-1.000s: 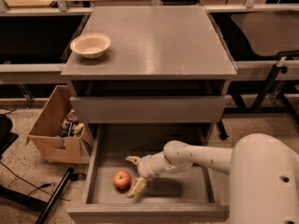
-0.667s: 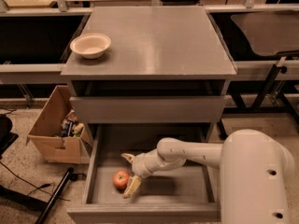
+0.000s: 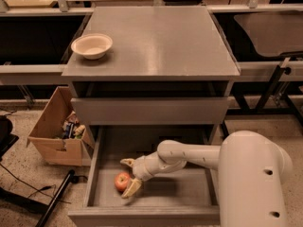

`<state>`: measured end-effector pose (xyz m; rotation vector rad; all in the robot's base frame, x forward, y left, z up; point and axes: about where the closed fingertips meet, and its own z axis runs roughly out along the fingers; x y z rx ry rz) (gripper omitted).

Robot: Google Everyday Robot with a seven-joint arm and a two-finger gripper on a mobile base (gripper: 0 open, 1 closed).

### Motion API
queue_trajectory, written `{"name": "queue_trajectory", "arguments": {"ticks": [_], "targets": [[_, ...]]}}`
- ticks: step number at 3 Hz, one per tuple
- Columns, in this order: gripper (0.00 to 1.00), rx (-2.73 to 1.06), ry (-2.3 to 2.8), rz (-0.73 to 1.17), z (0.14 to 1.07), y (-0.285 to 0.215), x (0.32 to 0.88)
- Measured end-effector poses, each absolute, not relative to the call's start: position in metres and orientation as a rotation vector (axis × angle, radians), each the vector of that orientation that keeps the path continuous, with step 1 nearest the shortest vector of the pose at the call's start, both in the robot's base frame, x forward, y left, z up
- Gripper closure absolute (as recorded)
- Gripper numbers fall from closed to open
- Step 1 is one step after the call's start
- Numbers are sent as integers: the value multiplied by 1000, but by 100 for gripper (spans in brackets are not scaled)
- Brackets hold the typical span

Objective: Pick apple from middle drawer and place on counter

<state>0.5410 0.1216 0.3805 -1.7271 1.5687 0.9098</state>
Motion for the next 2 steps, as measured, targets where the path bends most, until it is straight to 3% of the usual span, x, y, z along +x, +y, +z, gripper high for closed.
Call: {"name": "queue_trajectory", "arguments": {"ticks": [2], "targets": [[62, -1727, 1569, 910, 381, 122, 541]]}}
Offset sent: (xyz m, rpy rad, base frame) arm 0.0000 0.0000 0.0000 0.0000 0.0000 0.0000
